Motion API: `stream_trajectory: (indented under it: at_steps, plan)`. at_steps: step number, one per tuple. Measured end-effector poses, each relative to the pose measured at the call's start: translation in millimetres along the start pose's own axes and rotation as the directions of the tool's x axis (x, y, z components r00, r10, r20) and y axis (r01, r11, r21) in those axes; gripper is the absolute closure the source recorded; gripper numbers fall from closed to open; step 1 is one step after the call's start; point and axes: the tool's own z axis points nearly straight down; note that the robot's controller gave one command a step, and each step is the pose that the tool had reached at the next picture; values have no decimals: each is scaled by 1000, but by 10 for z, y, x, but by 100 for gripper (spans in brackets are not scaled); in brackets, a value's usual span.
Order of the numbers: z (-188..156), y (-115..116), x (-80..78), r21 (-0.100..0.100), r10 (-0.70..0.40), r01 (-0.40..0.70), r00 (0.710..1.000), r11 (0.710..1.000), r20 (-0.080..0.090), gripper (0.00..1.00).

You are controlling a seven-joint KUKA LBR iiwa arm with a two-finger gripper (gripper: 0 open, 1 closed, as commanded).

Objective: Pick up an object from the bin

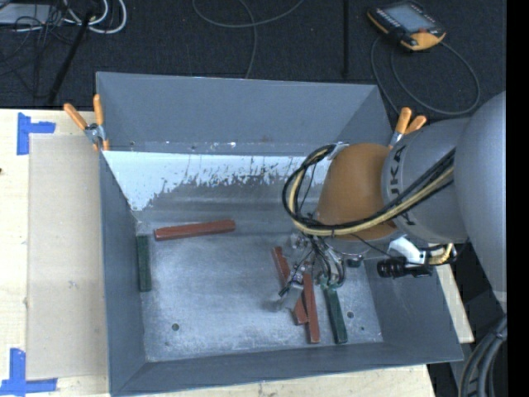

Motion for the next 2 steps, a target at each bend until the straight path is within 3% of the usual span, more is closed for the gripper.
stream_trajectory:
  at_steps: [1, 2]
  plan:
    - [27, -302, -72, 3, 35, -35, 999, 999, 1, 0]
    - [115, -658, -435, 1, -449, 449, 893, 893, 4, 100]
